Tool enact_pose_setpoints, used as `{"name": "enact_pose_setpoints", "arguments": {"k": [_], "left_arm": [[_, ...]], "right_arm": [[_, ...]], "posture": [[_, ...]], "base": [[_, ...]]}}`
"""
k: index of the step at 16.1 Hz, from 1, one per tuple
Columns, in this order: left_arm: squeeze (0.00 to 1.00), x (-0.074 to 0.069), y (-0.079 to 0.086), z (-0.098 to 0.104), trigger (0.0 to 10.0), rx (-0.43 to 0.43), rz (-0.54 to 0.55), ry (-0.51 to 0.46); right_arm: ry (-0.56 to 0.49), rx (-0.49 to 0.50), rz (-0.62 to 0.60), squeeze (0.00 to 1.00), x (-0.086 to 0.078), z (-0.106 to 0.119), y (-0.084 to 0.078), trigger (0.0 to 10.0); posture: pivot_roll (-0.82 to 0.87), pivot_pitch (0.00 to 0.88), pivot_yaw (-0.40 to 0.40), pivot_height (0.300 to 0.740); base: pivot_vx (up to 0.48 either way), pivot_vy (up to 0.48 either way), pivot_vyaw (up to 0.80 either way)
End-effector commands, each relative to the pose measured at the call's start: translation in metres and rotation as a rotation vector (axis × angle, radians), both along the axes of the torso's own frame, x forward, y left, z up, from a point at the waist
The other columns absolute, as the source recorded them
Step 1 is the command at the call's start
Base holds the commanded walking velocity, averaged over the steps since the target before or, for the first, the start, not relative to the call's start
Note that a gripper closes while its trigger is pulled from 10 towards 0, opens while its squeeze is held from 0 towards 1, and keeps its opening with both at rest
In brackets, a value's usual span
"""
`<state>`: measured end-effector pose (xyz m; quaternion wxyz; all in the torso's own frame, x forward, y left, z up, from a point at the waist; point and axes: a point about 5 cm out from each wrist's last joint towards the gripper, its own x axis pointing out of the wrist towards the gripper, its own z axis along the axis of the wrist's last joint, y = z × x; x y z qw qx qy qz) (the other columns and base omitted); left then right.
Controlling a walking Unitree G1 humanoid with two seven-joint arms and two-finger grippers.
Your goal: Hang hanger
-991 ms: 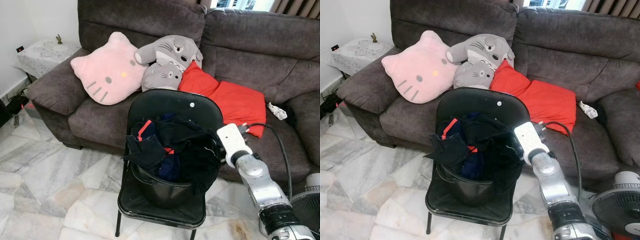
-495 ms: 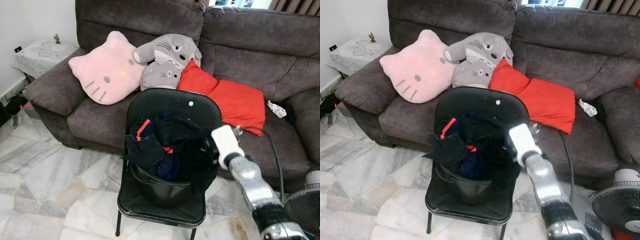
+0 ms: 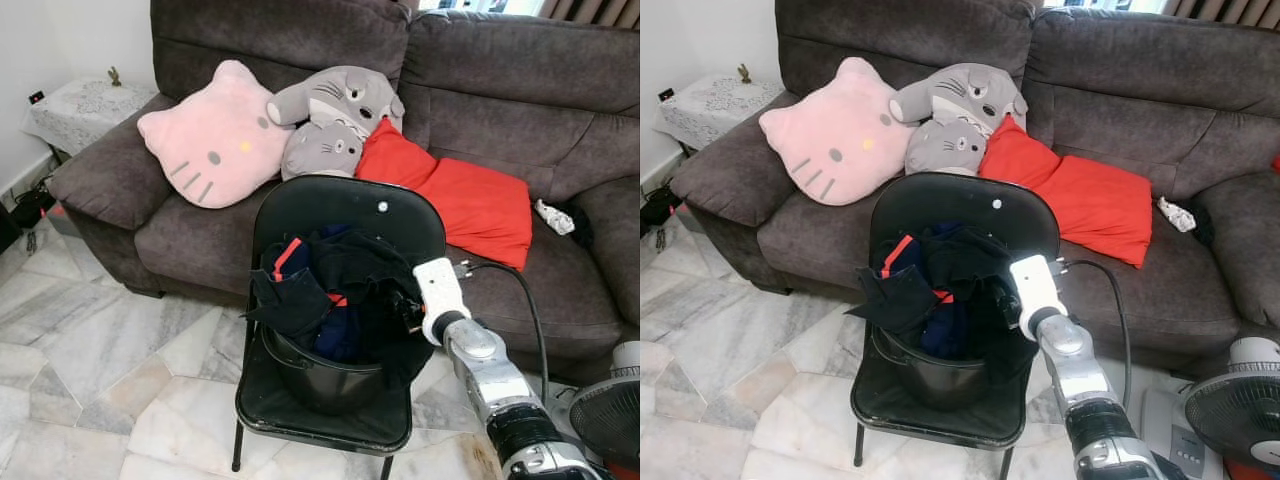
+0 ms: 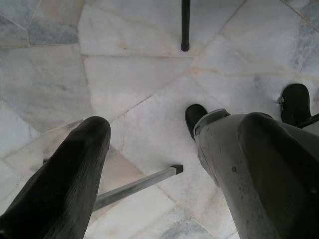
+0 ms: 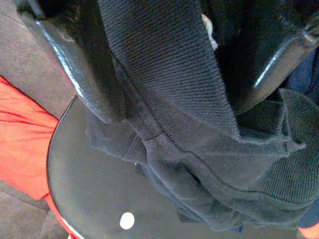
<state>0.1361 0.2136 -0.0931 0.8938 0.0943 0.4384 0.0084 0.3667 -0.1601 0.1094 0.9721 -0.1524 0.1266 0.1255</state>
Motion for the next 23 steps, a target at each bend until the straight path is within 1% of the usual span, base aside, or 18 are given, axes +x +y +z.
{"name": "enact_pose_setpoints", "arguments": {"k": [1, 2, 5, 6, 16, 23], "left_arm": [[0.0, -0.033, -0.015, -0.015, 10.0, -0.039, -0.055, 0.143], [0.0, -0.033, -0.015, -0.015, 10.0, -0.038, -0.056, 0.142], [0.0, -0.033, -0.015, -0.015, 10.0, -0.038, -0.057, 0.142], [0.0, -0.033, -0.015, -0.015, 10.0, -0.039, -0.056, 0.142], [0.0, -0.033, -0.015, -0.015, 10.0, -0.037, -0.06, 0.144], [0.0, -0.035, -0.015, -0.015, 10.0, -0.034, -0.067, 0.147]], "right_arm": [[-0.027, 0.017, -0.028, 0.0, 0.0, 0.001, -0.004, 10.0], [-0.057, 0.027, -0.041, 0.0, 0.002, 0.006, -0.005, 10.0], [-0.079, 0.035, -0.055, 0.0, 0.005, 0.011, -0.006, 10.0], [-0.082, 0.037, -0.053, 0.0, 0.005, 0.011, -0.005, 0.0], [-0.046, 0.031, -0.087, 0.0, 0.002, 0.001, -0.009, 0.0], [-0.054, 0.038, -0.106, 0.0, 0.002, 0.0, -0.01, 0.0]], "posture": [[-0.09, 0.126, -0.053, 0.74], [-0.09, 0.125, -0.053, 0.74], [-0.09, 0.127, -0.054, 0.74], [-0.09, 0.127, -0.054, 0.74], [-0.08, 0.129, -0.05, 0.74], [-0.08, 0.112, -0.047, 0.74]], "base": [[0.0, 0.0, 0.0], [0.0, 0.0, 0.0], [0.0, 0.0, 0.0], [0.0, 0.0, 0.0], [0.0, 0.0, 0.0], [0.0, 0.0, 0.0]]}}
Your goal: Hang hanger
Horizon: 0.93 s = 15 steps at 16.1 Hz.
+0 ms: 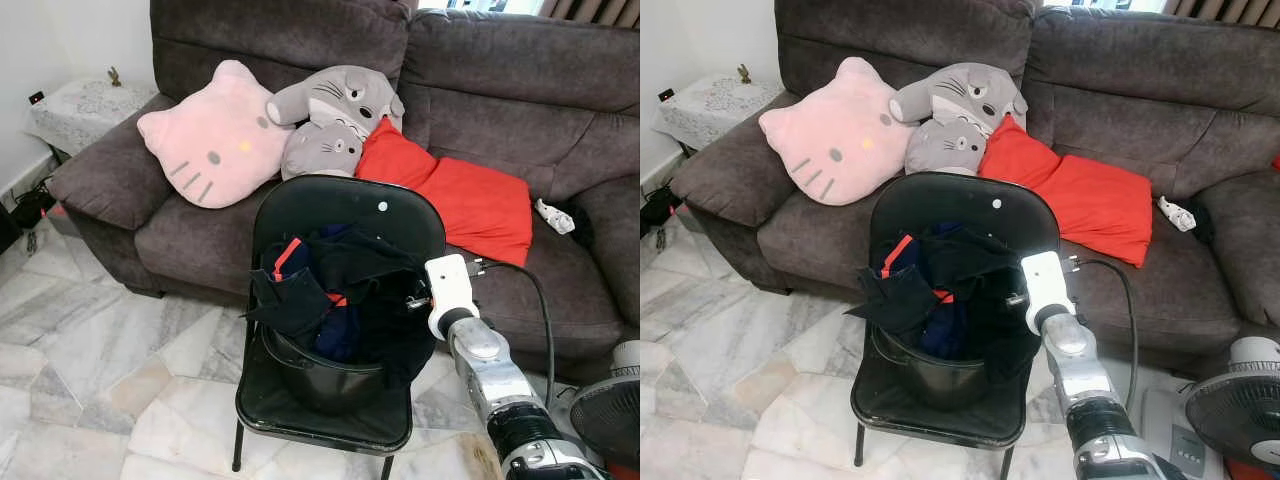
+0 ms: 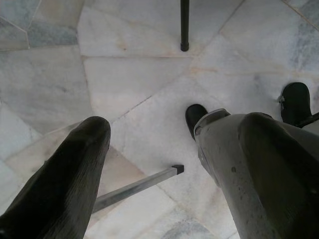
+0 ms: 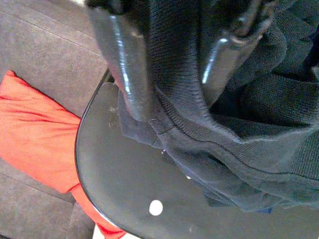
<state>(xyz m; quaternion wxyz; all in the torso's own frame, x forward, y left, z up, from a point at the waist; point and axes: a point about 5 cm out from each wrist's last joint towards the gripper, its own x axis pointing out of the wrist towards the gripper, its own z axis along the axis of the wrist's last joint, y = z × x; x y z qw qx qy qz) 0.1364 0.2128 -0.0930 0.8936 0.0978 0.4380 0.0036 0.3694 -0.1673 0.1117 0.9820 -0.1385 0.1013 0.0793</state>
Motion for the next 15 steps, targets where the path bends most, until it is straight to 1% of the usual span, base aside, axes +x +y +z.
{"name": "enact_pose_setpoints", "arguments": {"k": [1, 7, 10, 11, 12, 13, 14, 15], "left_arm": [[0.0, -0.035, -0.014, -0.015, 10.0, -0.035, -0.056, 0.146], [0.0, -0.035, -0.013, -0.015, 10.0, -0.034, -0.053, 0.145], [0.0, -0.034, -0.013, -0.015, 10.0, -0.034, -0.051, 0.145], [0.0, -0.034, -0.013, -0.014, 10.0, -0.033, -0.051, 0.145], [0.0, -0.034, -0.012, -0.014, 10.0, -0.032, -0.05, 0.144], [0.0, -0.034, -0.012, -0.014, 10.0, -0.032, -0.052, 0.145], [0.0, -0.034, -0.012, -0.014, 10.0, -0.031, -0.053, 0.145], [0.0, -0.034, -0.012, -0.014, 10.0, -0.03, -0.056, 0.146]], "right_arm": [[0.003, 0.018, -0.017, 0.0, 0.0, -0.002, -0.002, 0.0], [-0.011, 0.026, -0.025, 0.0, 0.0, -0.001, 0.0, 0.0], [-0.013, 0.03, -0.056, 0.0, -0.001, -0.002, -0.003, 0.0], [-0.023, 0.028, -0.085, 0.0, -0.001, -0.001, -0.006, 0.0], [-0.084, 0.06, -0.164, 0.0, 0.004, 0.012, -0.014, 0.0], [-0.178, 0.052, -0.205, 0.0, 0.008, 0.031, -0.019, 0.0], [-0.215, 0.049, -0.215, 0.0, 0.01, 0.039, -0.02, 0.0], [-0.334, 0.063, -0.23, 0.0, 0.015, 0.067, -0.02, 0.0]], "posture": [[-0.08, 0.112, -0.047, 0.74], [-0.08, 0.121, -0.045, 0.74], [-0.08, 0.122, -0.042, 0.74], [-0.08, 0.122, -0.042, 0.74], [-0.07, 0.12, -0.039, 0.74], [-0.08, 0.112, -0.037, 0.74], [-0.08, 0.11, -0.036, 0.74], [-0.08, 0.106, -0.037, 0.74]], "base": [[0.0, 0.0, 0.0], [0.0, 0.0, 0.0], [0.0, 0.0, 0.0], [0.0, 0.0, 0.0], [0.0, 0.0, 0.0], [0.0, 0.0, 0.0], [0.0, 0.0, 0.0], [0.0, 0.0, 0.0]]}}
